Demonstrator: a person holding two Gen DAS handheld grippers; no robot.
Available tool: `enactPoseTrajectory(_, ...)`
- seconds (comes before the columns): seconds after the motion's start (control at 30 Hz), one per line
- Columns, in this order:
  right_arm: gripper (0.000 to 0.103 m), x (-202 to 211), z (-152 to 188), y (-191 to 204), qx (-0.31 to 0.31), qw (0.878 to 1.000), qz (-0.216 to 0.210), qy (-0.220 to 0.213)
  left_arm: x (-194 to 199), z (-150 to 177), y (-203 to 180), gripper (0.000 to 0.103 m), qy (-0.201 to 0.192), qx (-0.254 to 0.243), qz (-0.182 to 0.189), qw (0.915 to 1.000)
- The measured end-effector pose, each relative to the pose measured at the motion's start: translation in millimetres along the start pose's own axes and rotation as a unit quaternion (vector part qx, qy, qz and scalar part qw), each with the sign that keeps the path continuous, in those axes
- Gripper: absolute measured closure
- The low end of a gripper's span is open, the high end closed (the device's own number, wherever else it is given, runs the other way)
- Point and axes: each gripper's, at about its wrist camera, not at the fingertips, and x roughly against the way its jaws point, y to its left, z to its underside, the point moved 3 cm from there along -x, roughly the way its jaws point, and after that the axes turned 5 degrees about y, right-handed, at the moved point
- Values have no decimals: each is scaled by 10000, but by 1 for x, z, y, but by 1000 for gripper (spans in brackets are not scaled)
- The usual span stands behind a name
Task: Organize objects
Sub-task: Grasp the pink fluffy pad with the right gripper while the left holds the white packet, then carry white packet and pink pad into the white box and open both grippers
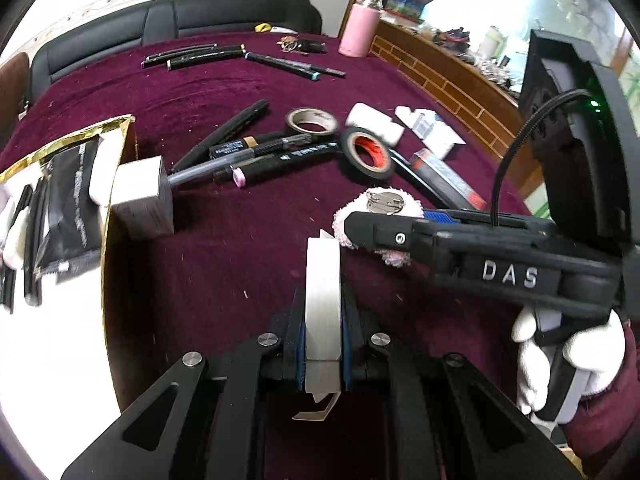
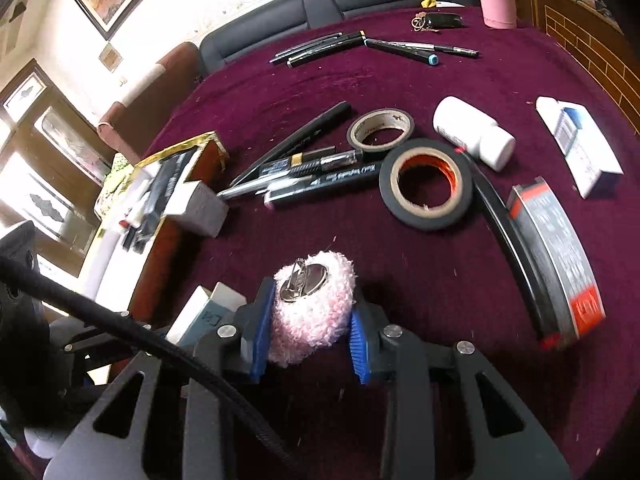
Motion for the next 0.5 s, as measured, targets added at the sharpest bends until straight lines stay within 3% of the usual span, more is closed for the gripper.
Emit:
enactPoseTrajectory(0.23, 72, 23, 13, 37, 278, 9988, -385, -90, 39, 28, -6, 92, -213, 118, 221, 9995)
enactPoseTrajectory(0.5, 72, 9, 12, 114, 855, 9926, -857, 44, 85, 40, 45, 92, -540, 439, -359, 9969)
